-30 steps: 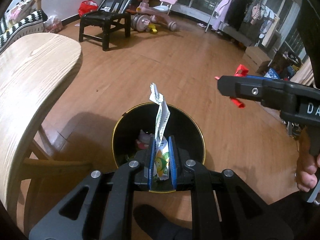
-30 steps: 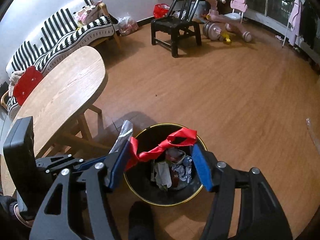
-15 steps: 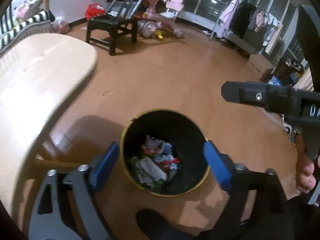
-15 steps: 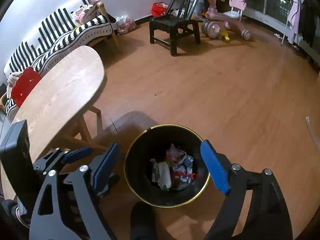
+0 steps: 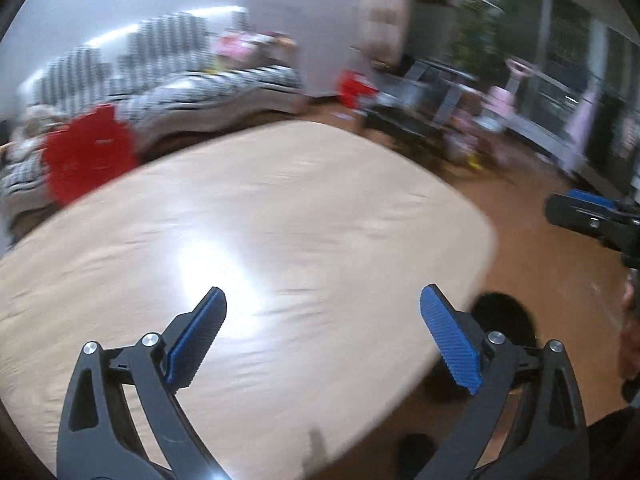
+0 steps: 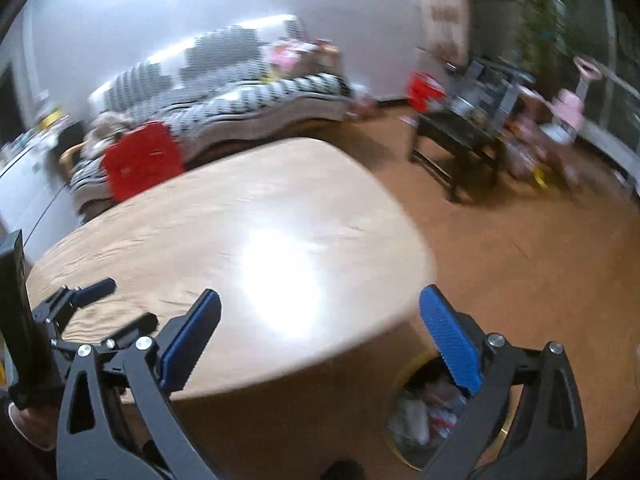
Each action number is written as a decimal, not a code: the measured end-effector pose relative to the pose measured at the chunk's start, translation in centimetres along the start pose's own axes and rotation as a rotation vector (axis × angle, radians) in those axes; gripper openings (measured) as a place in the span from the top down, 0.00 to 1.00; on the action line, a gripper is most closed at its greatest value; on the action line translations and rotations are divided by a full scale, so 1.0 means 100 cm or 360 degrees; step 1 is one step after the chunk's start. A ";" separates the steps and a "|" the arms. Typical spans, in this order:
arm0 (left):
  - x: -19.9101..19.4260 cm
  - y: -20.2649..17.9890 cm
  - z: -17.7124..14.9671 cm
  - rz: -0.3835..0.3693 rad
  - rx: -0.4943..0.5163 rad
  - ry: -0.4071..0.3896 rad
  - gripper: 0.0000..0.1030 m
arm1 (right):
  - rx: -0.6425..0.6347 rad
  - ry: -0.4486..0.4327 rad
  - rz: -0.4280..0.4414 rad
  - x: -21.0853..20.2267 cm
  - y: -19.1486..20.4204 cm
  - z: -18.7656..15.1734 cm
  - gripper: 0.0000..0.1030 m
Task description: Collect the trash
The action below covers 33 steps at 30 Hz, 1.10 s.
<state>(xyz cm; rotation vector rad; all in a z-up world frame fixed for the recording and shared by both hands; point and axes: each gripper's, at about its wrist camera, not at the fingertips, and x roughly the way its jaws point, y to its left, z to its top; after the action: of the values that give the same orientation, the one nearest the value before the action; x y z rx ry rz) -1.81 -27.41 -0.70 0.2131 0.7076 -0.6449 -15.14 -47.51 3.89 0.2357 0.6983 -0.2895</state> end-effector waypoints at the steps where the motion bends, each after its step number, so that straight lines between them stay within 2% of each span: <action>1: -0.009 0.022 -0.002 0.0076 -0.0033 -0.0017 0.07 | -0.0044 0.0005 0.0023 0.003 0.016 0.004 0.07; 3: -0.028 0.073 -0.011 0.0251 -0.0133 -0.0033 0.07 | -0.0151 -0.0002 0.0072 0.013 0.060 0.010 0.07; 4: -0.035 0.092 -0.015 0.0298 -0.0186 -0.0028 0.07 | -0.0174 -0.0006 0.0097 0.017 0.077 0.012 0.07; 9: -0.075 0.181 -0.042 0.0453 -0.0406 0.0011 0.07 | -0.0267 0.0015 0.0229 0.048 0.156 0.021 0.07; 12: -0.096 0.227 -0.055 0.0551 -0.0537 0.0035 0.07 | -0.0346 0.0014 0.0247 0.060 0.195 0.021 0.07; 16: -0.112 0.256 -0.068 0.0644 -0.0625 0.0029 0.07 | -0.0409 0.0021 0.0274 0.077 0.238 0.021 0.07; 22: -0.122 0.286 -0.077 0.0737 -0.0687 0.0036 0.07 | -0.0429 0.0068 0.0298 0.097 0.270 0.013 0.07; 27: -0.119 0.300 -0.081 0.0764 -0.0703 0.0067 0.07 | -0.0438 0.0093 0.0289 0.107 0.279 0.009 0.07; 33: -0.122 0.297 -0.081 0.0774 -0.0705 0.0045 0.07 | -0.0451 0.0101 0.0286 0.109 0.278 0.006 0.07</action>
<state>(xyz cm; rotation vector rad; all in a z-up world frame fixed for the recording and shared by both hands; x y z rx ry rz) 5.13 4.99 0.43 -0.0199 0.7726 -0.0144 2.61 -23.70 0.40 0.0365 0.7664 -0.0099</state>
